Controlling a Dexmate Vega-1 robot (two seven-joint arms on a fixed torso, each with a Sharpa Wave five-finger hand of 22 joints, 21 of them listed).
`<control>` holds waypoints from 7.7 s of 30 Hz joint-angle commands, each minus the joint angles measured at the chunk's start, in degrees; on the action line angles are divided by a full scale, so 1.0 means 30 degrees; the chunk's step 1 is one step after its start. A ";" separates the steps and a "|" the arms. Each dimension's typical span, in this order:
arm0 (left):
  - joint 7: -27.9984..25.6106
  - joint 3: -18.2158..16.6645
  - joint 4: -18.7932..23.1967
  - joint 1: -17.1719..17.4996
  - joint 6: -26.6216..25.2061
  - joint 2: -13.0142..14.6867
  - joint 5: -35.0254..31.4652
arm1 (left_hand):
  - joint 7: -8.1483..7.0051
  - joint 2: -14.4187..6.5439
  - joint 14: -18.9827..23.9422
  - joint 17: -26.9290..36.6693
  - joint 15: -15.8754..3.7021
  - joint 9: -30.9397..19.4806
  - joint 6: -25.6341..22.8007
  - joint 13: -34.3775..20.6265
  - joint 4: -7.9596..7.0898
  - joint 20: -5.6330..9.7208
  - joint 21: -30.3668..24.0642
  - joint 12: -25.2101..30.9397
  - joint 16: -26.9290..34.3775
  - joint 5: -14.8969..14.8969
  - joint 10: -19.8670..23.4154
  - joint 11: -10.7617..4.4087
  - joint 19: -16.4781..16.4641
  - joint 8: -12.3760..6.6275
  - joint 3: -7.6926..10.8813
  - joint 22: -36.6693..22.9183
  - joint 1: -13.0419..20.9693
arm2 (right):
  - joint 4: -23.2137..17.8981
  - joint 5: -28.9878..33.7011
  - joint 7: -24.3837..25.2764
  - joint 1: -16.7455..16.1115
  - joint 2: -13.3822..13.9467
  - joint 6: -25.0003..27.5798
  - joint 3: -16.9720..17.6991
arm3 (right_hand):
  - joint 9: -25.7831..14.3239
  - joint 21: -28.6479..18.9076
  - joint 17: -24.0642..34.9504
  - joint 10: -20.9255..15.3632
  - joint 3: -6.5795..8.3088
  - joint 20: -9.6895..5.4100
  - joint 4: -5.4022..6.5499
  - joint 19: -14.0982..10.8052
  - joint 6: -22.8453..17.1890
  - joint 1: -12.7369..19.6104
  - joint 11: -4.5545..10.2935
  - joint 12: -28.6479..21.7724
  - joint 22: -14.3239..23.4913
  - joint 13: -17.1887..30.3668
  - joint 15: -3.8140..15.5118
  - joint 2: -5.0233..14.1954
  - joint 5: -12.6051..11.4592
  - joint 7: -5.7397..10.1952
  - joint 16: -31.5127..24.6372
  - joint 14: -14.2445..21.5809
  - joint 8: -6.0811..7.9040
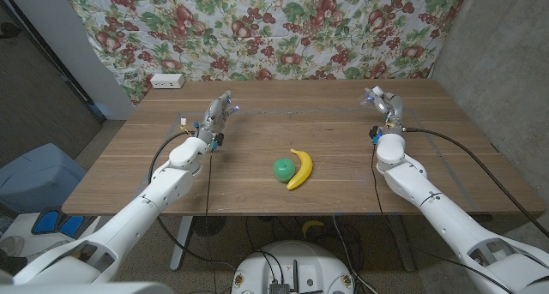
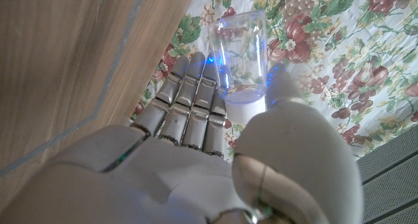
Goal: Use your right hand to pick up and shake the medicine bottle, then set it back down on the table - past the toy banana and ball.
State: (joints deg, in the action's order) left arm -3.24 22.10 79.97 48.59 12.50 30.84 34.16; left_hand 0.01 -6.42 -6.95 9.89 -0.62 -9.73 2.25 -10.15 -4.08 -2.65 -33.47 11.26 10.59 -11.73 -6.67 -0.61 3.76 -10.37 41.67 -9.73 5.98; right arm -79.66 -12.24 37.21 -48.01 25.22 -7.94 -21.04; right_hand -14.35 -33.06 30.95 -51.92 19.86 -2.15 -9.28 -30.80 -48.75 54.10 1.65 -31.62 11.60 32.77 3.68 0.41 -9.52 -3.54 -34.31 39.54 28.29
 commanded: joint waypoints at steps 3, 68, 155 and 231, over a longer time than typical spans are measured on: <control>-0.0126 -0.0046 0.0222 0.0162 0.0020 0.0041 -0.0046 | -0.0061 -0.1333 -0.0046 0.0000 -0.0043 -0.0071 -0.0020 -0.0056 0.0033 0.0077 0.0085 -0.0037 0.0002 -0.0117 -0.0046 -0.0028 -0.0115 0.0004 -0.0124 -0.0102 0.0062 | -0.0945 0.0906 -0.0217 0.0118 0.0795 0.1228 -0.0611 | -0.0068 -0.0182 0.0137 -0.2196 0.0138 0.0017 0.0143 -0.0124 -0.2006 0.2768 0.1977 -0.0016 0.0088 0.0138 0.2886 0.2555 -0.0119 0.1783 0.0015 0.0229 0.0155; -0.0557 -0.0368 0.1345 0.1106 0.0064 0.0459 -0.0022 | 0.0004 -0.1354 -0.0044 -0.0002 -0.0030 -0.0072 -0.0055 -0.0056 0.0054 0.0076 0.0411 -0.0020 -0.0006 -0.0116 0.0004 -0.0035 -0.0266 0.0001 -0.0134 -0.0114 0.0074 | -0.0140 0.1688 0.2465 -0.0370 -0.1026 -0.1386 -0.0336 | 0.0002 -0.1056 0.0480 -0.2277 0.0053 0.0019 0.0132 0.0095 -0.1904 0.2788 0.1994 0.0174 0.0169 0.0261 0.2865 0.2538 -0.0129 0.1753 0.0514 0.0412 0.0310; -0.0574 -0.0450 0.1374 0.1263 0.0197 0.0450 0.0023 | -0.0002 -0.1378 0.0000 -0.0005 -0.0043 -0.0072 -0.0062 -0.0056 0.0063 0.0052 0.0820 -0.0021 -0.0002 -0.0118 0.0016 -0.0028 -0.0433 0.0003 -0.0131 -0.0128 0.0107 | -0.0813 0.4035 0.4316 -0.0487 -0.1080 -0.0499 -0.0761 | 0.0179 -0.2063 0.0969 -0.2452 -0.0120 -0.0019 0.0136 0.0531 -0.1984 0.2788 0.1975 0.0414 0.0126 0.0359 0.2855 0.2481 -0.0124 0.1792 0.1007 0.0487 0.0466; -0.0524 -0.0304 0.0892 0.0858 0.0179 0.0193 -0.0030 | 0.0060 -0.1431 -0.0017 -0.0006 -0.0030 -0.0072 -0.0114 -0.0056 0.0016 0.0079 0.1149 -0.0028 -0.0010 -0.0129 0.0021 -0.0036 -0.0561 -0.0003 -0.0111 -0.0142 0.0149 | 0.0030 0.4957 0.4612 0.0113 -0.1111 -0.0749 -0.1112 | 0.0321 -0.2933 0.1298 -0.2655 -0.0245 -0.0061 0.0132 0.0867 -0.2045 0.2886 0.2059 0.0618 0.0049 0.0449 0.2858 0.2408 -0.0116 0.1853 0.1467 0.0463 0.0546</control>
State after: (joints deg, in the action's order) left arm -5.04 20.75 83.82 52.25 13.35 32.00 34.25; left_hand 0.22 -6.42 -6.96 9.88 -0.62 -9.73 2.04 -10.15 -3.84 -2.36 -30.04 11.26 10.59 -11.74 -6.67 -0.61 2.22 -10.37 41.43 -9.99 5.98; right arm -84.36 2.35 42.99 -48.13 26.04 -4.11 -25.52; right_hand -13.20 -41.55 34.67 -53.34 19.26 -1.96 -8.94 -27.90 -49.22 54.78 1.64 -29.93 11.73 33.97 4.09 -0.26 -9.52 -3.64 -30.08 40.54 29.63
